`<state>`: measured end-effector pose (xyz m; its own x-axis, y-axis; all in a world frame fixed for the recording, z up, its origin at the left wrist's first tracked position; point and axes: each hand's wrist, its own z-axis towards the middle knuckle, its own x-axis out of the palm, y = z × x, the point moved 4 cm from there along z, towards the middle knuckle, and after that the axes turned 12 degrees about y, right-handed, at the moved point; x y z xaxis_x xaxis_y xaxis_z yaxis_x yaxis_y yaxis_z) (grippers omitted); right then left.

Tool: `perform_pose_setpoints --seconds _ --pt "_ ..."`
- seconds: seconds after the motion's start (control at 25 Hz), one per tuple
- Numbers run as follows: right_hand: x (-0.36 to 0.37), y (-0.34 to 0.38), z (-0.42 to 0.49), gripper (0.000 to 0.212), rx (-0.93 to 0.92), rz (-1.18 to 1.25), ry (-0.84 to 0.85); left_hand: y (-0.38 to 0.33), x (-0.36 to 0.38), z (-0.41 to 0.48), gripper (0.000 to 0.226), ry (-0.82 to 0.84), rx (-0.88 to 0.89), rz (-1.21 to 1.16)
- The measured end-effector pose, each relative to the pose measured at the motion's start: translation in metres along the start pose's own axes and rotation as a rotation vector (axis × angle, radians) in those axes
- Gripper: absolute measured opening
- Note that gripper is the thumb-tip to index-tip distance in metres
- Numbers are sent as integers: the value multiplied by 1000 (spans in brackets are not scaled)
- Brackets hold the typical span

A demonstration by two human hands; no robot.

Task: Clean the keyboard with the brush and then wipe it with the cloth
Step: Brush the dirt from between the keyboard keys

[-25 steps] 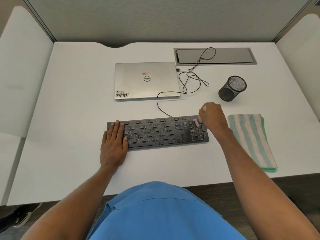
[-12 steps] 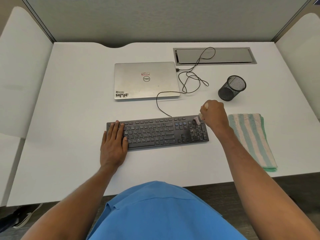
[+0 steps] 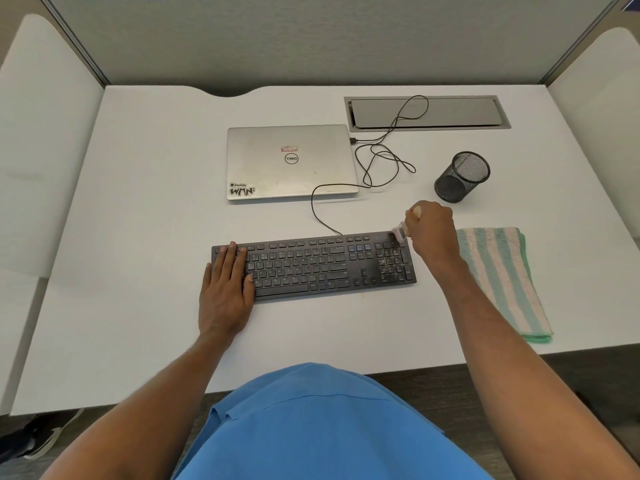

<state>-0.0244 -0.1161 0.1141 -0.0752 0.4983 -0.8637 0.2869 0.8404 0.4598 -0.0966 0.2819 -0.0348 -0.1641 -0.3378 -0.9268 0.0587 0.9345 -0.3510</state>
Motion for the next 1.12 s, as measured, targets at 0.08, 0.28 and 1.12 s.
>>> perform_pose_setpoints --seconds 0.08,0.28,1.12 --pt "2 -2 -2 24 -1 12 4 0 0 0 62 0 0 -3" --pt "-1 -3 1 24 18 -59 39 0 0 -1 62 1 -2 5" --pt "2 -9 6 22 38 1 33 -2 -1 0 62 5 -5 -7"
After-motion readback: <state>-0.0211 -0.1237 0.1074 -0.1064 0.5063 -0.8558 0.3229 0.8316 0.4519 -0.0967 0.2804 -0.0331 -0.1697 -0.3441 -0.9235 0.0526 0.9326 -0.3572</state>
